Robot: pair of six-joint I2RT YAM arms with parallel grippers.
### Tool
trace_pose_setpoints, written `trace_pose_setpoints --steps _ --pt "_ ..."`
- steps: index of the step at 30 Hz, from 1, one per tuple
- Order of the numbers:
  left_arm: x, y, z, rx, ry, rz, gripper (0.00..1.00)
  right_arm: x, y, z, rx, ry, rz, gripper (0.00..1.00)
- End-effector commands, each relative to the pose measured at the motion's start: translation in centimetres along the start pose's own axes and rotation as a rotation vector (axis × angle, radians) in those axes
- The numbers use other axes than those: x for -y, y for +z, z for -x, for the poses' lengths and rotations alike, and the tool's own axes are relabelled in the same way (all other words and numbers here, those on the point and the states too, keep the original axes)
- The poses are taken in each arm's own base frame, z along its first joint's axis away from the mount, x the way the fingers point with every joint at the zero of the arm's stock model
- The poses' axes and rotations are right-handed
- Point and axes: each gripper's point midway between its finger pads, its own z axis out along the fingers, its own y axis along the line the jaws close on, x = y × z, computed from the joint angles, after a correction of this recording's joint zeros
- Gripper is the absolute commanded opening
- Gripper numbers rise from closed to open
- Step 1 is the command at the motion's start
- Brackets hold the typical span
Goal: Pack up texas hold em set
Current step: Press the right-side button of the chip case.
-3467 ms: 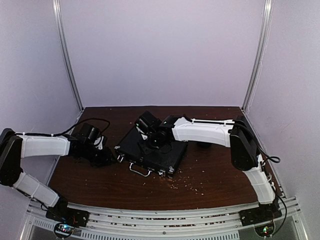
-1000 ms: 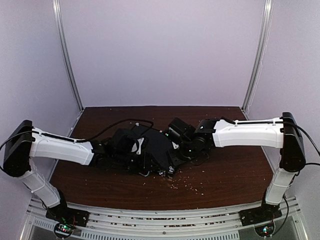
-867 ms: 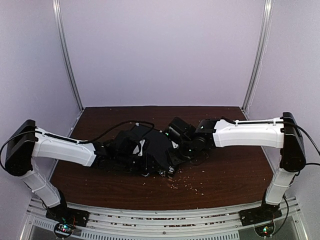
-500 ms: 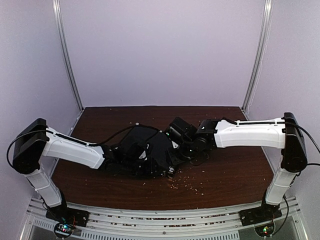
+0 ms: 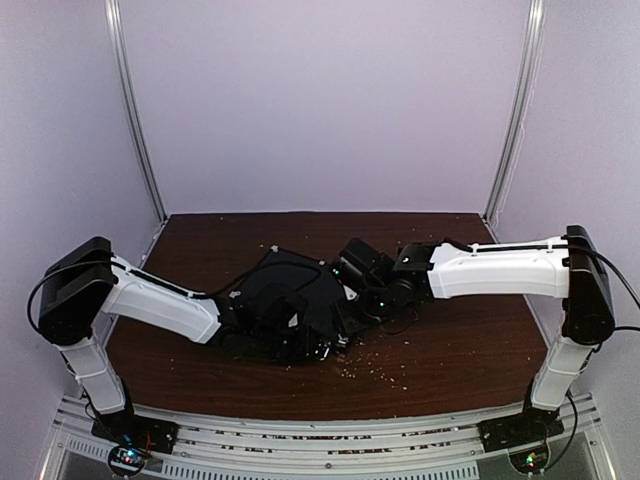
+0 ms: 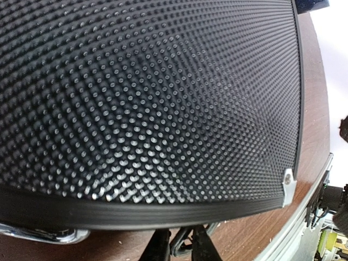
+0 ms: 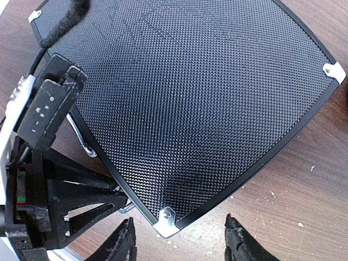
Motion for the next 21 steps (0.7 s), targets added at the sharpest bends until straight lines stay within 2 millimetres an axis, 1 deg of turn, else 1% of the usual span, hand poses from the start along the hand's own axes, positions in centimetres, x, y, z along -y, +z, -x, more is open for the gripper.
trace_pose_setpoints --steps 1,6,9,11,13,18,20,21 --pt "-0.9 1.0 -2.2 -0.065 0.006 0.036 0.18 -0.7 -0.7 0.3 0.03 0.013 0.029 0.54" --pt "-2.3 1.6 -2.6 -0.083 0.041 0.112 0.24 -1.0 -0.6 0.1 0.046 0.043 0.049 0.54" --pt "-1.6 1.2 -2.1 -0.065 0.072 0.113 0.27 -1.1 -0.6 0.0 0.052 0.051 0.055 0.54" --pt "-0.4 0.2 -1.2 -0.025 0.098 0.096 0.32 -1.0 -0.8 0.2 0.056 0.052 0.053 0.54" --pt "0.6 -1.3 0.0 0.024 0.11 0.084 0.37 -0.9 -1.2 0.4 0.065 0.047 0.046 0.54" --pt "1.9 -4.9 2.2 0.129 0.112 0.082 0.49 -0.6 -1.5 0.8 0.072 0.022 0.022 0.54" --pt "2.4 -6.2 2.6 0.156 0.104 0.063 0.49 -0.5 -1.2 0.8 0.069 0.011 0.016 0.54" --pt "2.4 -6.4 2.7 0.16 0.098 0.058 0.48 -0.5 -1.0 0.7 0.064 0.006 0.013 0.54"
